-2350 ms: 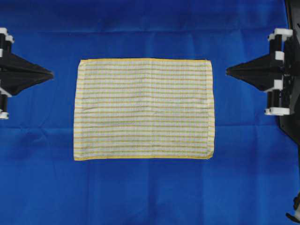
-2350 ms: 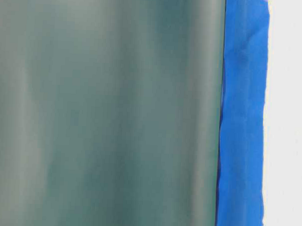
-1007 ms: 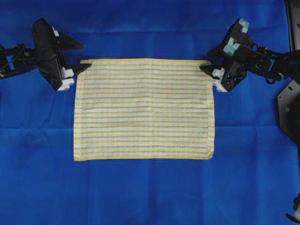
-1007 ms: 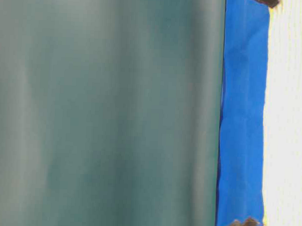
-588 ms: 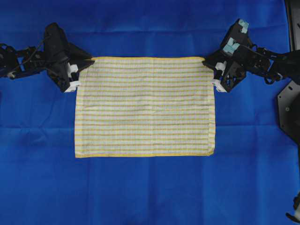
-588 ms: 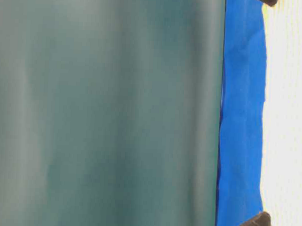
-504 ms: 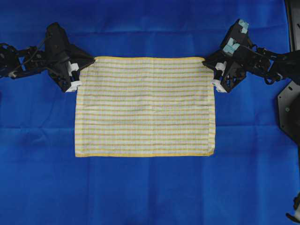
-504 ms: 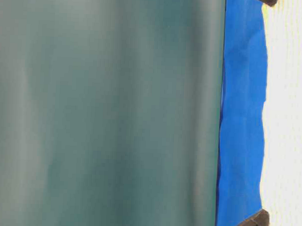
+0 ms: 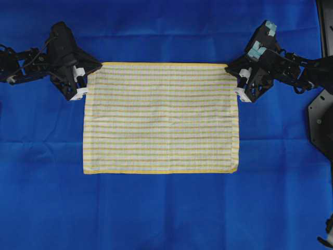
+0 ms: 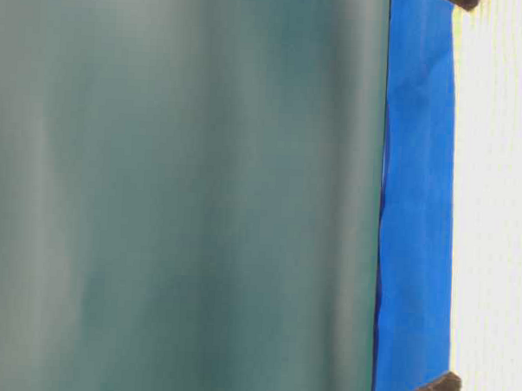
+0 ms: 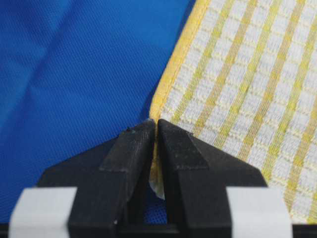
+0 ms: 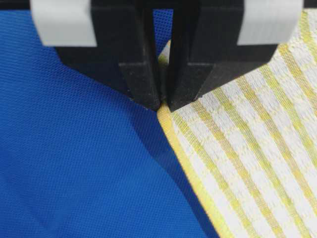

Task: Fold the yellow towel.
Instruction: 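Fold the far edge toward the near edge with both grippers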

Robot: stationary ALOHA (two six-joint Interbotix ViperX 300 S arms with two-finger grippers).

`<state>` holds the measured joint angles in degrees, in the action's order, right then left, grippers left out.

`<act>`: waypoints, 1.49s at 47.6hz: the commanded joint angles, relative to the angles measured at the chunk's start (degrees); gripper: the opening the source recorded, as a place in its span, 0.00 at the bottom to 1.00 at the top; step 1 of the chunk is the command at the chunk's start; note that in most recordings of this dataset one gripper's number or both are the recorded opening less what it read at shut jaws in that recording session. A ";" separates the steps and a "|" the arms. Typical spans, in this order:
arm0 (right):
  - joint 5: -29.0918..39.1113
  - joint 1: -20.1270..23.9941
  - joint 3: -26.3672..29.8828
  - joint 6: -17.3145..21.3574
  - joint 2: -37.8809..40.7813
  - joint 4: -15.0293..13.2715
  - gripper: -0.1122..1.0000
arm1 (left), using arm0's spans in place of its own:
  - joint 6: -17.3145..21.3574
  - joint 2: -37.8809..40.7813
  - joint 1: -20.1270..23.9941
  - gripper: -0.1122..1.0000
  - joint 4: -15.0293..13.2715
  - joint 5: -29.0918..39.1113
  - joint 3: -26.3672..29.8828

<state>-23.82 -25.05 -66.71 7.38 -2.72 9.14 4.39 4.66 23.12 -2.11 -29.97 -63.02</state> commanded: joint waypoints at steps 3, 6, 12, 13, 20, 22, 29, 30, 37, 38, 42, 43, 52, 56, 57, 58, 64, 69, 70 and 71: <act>0.44 0.00 -0.09 0.09 -3.34 0.53 0.15 | 0.09 -4.92 0.35 0.13 -0.09 2.99 0.62; 1.05 0.00 -0.26 0.09 -4.48 0.53 0.14 | 0.09 -6.86 0.35 0.13 0.00 4.22 0.62; 2.29 0.00 -0.62 0.09 -6.77 0.62 0.15 | 0.09 -10.55 0.35 0.13 0.09 6.24 0.44; 2.46 0.00 -0.62 0.09 -7.12 0.62 0.14 | 0.09 -10.99 0.35 0.13 0.09 6.59 0.44; 3.08 0.26 -0.88 0.09 -8.96 0.62 0.15 | 0.09 -13.36 -0.09 0.13 0.09 8.09 0.18; 3.34 0.44 -0.88 0.09 -9.40 0.62 0.15 | 0.00 -13.62 -0.44 0.13 0.09 8.17 0.18; 4.66 1.85 -0.88 0.09 -10.46 1.23 0.15 | -0.18 -14.24 -2.11 0.13 0.09 8.53 0.00; 4.75 2.20 -0.88 0.09 -10.72 1.49 0.14 | -0.35 -14.33 -2.72 0.13 0.09 8.70 0.00; 6.15 5.80 -1.49 0.09 -12.74 4.13 0.14 | -0.79 -15.56 -6.68 0.13 -0.18 9.58 -0.35; 6.33 6.50 -1.58 0.09 -13.01 4.66 0.15 | -0.88 -15.82 -7.38 0.13 -0.18 9.76 -0.53; 6.94 9.93 -2.11 0.09 -14.33 7.12 0.15 | -1.49 -17.05 -9.93 0.13 -0.44 10.72 -1.05; 7.03 10.90 -2.29 0.09 -14.68 7.82 0.15 | -1.67 -17.49 -10.55 0.13 -0.53 10.90 -1.14; 6.77 20.48 -3.43 0.09 -17.05 14.24 0.15 | -4.75 -20.57 -16.44 0.13 -0.53 11.60 -2.99; 6.86 24.87 -3.60 0.09 -17.14 16.61 0.15 | -6.59 -21.01 -19.34 0.13 -0.53 11.60 -3.60; 6.86 25.84 -3.60 0.09 -17.05 17.05 0.14 | -7.03 -21.01 -20.13 0.14 -0.53 11.60 -3.69; 6.77 26.72 -3.60 0.09 -17.05 17.49 0.14 | -7.56 -21.01 -20.92 0.13 -0.53 11.60 -3.78; 6.68 31.90 -3.43 0.09 -16.70 19.95 0.15 | -11.07 -20.65 -26.63 0.13 -0.53 11.34 -3.69; 6.50 35.16 -3.25 0.09 -16.44 21.53 0.14 | -13.80 -20.13 -30.76 0.13 -0.53 11.34 -3.34; 6.50 35.95 -3.16 0.09 -16.26 21.97 0.15 | -14.33 -20.04 -31.38 0.13 -0.53 11.34 -3.34; 6.50 36.56 -3.08 0.09 -16.08 22.24 0.15 | -14.77 -19.95 -31.99 0.13 -0.53 11.34 -3.34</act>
<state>-16.79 9.40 -70.75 7.38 -19.07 30.41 -9.23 -15.21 -6.77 -2.55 -18.19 -67.15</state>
